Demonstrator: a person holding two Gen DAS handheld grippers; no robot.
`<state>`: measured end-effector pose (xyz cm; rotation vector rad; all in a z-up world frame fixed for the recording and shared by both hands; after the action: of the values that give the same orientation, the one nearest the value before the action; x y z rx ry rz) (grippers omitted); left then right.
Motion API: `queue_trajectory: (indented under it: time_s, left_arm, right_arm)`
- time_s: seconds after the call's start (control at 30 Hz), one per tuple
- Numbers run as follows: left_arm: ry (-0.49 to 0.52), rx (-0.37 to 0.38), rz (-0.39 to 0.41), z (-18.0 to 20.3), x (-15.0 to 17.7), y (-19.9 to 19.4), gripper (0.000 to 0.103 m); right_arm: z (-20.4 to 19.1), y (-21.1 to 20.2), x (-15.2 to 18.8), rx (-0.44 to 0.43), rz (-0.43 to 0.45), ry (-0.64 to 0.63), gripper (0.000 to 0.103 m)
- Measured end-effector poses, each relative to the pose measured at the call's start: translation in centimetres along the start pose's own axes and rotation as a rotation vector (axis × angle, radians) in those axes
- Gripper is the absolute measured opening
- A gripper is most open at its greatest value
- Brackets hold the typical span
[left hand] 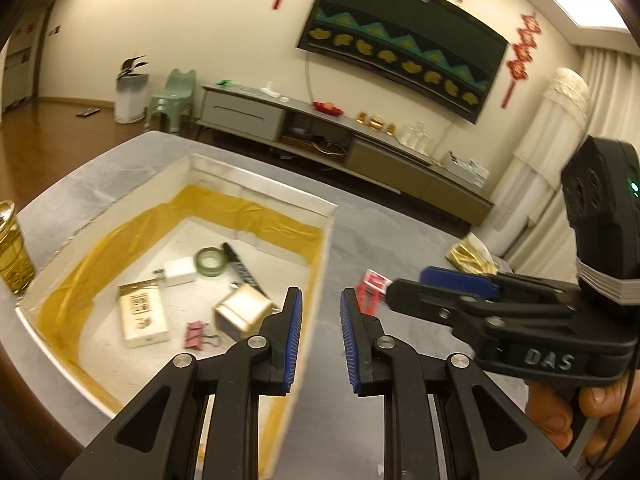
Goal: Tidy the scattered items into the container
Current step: 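Move both open tools to the red toy figure and staples box on the table, then grasp the red toy figure with the left tool while the right tool grasps the staples box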
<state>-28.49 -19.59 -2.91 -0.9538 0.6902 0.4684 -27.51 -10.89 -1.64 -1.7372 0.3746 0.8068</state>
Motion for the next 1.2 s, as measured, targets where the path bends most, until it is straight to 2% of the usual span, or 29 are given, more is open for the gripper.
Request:
queue_trajectory:
  time_s: [0.17, 0.27, 0.37, 0.4, 0.5, 0.57, 0.67, 0.73, 0.83, 0.9, 1.2]
  left_arm:
    - [0.071, 0.033, -0.042, 3.8, 1.5, 1.5, 0.026]
    - [0.108, 0.036, -0.065, 5.7, 2.3, 2.7, 0.037]
    - [0.134, 0.046, -0.082, 7.3, 2.9, 4.0, 0.041]
    - [0.140, 0.037, -0.090, 7.6, 3.1, 4.5, 0.047]
    - [0.150, 0.041, -0.112, 8.5, 3.3, 6.0, 0.048]
    - [0.171, 0.011, -0.123, 8.7, 3.7, 7.4, 0.055]
    - [0.181, 0.005, -0.145, 8.5, 4.2, 9.6, 0.055]
    - [0.182, -0.037, -0.186, 7.9, 4.5, 11.4, 0.056]
    - [0.178, -0.040, -0.191, 7.1, 4.5, 13.3, 0.058]
    - [0.162, -0.054, -0.226, 6.2, 5.0, 14.8, 0.058]
    - [0.186, -0.079, -0.290, 5.4, 6.3, 19.5, 0.058]
  right_arm:
    - [3.8, -2.4, 3.4, 0.054, 0.016, 0.074, 0.053]
    - [6.2, -3.3, 5.7, 0.083, 0.013, 0.123, 0.053]
    - [8.1, -3.2, 7.6, 0.105, -0.007, 0.145, 0.053]
    - [8.6, -3.1, 8.1, 0.110, -0.014, 0.148, 0.053]
    - [10.1, -2.4, 8.9, 0.133, -0.034, 0.131, 0.053]
    - [10.6, -1.6, 8.7, 0.137, -0.042, 0.108, 0.053]
    - [11.5, -0.3, 8.2, 0.143, -0.062, 0.046, 0.053]
    - [12.0, 0.9, 8.0, 0.140, -0.079, -0.001, 0.053]
    - [13.0, 2.8, 7.3, 0.151, -0.105, -0.064, 0.053]
    - [13.8, 4.2, 6.8, 0.154, -0.122, -0.106, 0.053]
    - [16.3, 12.3, 5.1, 0.111, -0.221, -0.314, 0.053]
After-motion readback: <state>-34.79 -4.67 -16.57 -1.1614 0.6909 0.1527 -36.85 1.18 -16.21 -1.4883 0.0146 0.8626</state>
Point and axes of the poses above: each gripper's, at about its wrist camera, not at the fingertips, and y roughly the way its jaws point, z to its right, x to its underside, the point moved 7 cm from there along y, roughly the way its jaws point, and after that the axes turned 6 degrees about -y, right-handed, at the moved point
